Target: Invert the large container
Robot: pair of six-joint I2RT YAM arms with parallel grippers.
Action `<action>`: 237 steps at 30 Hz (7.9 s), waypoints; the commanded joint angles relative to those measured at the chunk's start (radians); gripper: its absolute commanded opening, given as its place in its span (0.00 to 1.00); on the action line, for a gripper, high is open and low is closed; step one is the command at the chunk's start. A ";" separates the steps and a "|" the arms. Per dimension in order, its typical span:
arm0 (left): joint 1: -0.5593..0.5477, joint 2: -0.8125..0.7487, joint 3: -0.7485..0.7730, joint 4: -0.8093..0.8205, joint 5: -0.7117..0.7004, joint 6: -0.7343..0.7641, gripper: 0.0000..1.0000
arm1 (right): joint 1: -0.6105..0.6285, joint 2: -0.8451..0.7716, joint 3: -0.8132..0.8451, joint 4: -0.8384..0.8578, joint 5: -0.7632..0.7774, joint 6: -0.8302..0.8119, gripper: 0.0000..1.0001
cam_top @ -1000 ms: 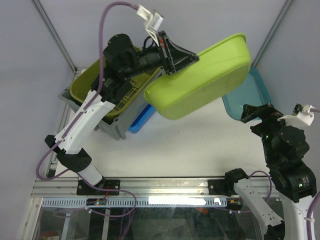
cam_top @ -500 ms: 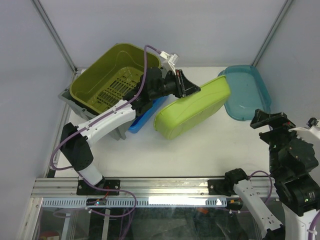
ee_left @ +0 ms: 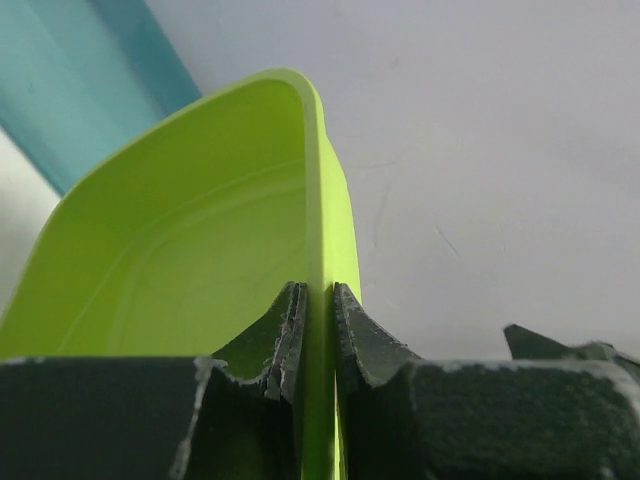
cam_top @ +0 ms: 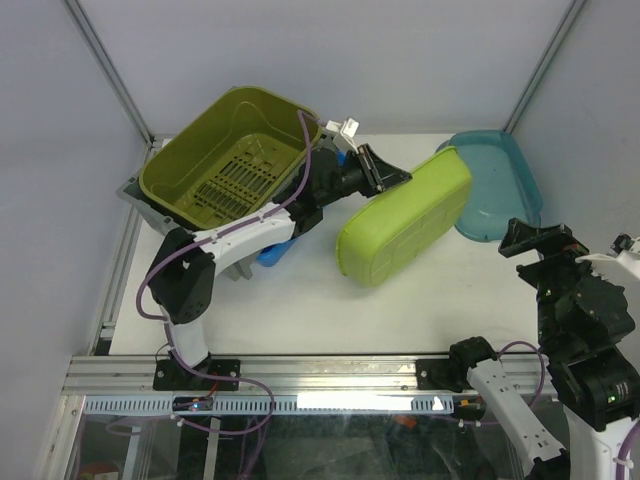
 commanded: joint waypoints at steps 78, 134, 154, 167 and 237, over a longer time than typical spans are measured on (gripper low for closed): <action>-0.108 -0.152 0.192 -0.521 -0.472 0.467 0.62 | 0.002 0.239 -0.415 0.183 -0.445 0.178 0.98; -0.192 -0.754 -0.086 -0.960 -0.466 0.496 0.99 | 0.284 0.918 -0.318 0.327 -0.734 -0.534 0.60; -0.192 -0.751 -0.043 -0.942 -0.461 0.506 0.99 | 0.300 0.789 -0.026 0.268 -0.913 -0.016 0.00; -0.192 -0.773 0.005 -0.936 -0.474 0.532 0.99 | 0.065 0.564 -0.359 1.065 -1.246 0.754 0.00; -0.281 -0.773 -0.153 -0.946 -0.536 0.489 0.99 | 0.557 0.401 -0.446 0.344 -0.804 0.224 0.99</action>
